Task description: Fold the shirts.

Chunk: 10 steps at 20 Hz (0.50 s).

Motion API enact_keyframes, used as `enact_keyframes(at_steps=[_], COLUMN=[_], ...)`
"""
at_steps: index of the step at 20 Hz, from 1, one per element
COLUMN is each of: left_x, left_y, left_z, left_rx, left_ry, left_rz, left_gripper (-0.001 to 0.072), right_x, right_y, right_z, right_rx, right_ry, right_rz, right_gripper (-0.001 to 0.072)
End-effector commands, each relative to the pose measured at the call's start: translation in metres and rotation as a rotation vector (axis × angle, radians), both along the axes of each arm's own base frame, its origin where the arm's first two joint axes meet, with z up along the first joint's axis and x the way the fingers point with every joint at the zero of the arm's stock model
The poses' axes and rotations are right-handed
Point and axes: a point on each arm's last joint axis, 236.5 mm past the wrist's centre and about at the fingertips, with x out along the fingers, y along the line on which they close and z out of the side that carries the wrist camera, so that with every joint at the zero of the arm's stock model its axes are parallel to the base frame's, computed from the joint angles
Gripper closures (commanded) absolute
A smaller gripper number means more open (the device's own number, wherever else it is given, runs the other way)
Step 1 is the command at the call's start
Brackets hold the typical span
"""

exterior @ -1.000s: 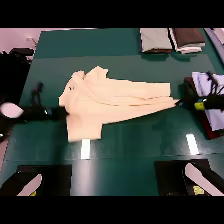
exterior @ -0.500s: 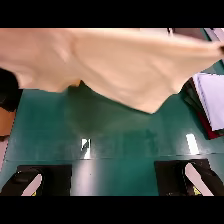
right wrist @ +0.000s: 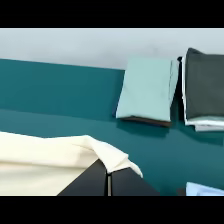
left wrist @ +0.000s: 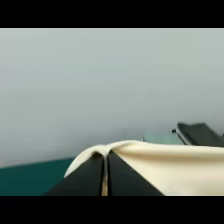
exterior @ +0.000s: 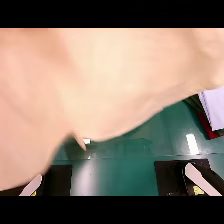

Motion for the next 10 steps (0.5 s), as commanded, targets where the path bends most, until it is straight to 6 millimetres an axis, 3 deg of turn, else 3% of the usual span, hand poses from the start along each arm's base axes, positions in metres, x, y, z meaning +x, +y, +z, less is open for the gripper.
enact_keyframes(at_steps=[1,4,7,8,10], left_x=[0.109,0.192,0.238,0.248,0.264], left_y=[-0.004,-0.008,-0.012,-0.013,-0.018], left_z=[-0.118,-0.254,-0.373,-0.403,-0.45], left_rx=[0.044,0.08,0.126,0.133,0.137], left_ry=[0.388,0.725,0.974,1.033,1.105], left_rz=[-0.003,-0.019,-0.053,-0.062,-0.089], left_gripper=[0.0685,0.0684,0.0684,0.0684,0.0684], right_x=[0.036,0.096,0.139,0.149,0.166], right_y=[-0.013,-0.015,-0.017,-0.014,-0.01], right_z=[-0.044,-0.139,-0.257,-0.293,-0.347], right_rx=[0.055,0.089,0.107,0.125,0.151], right_ry=[0.132,0.37,0.645,0.722,0.819], right_rz=[-0.002,0.048,0.051,0.059,0.066], right_gripper=[0.0691,0.0691,0.0691,0.0691,0.0691])
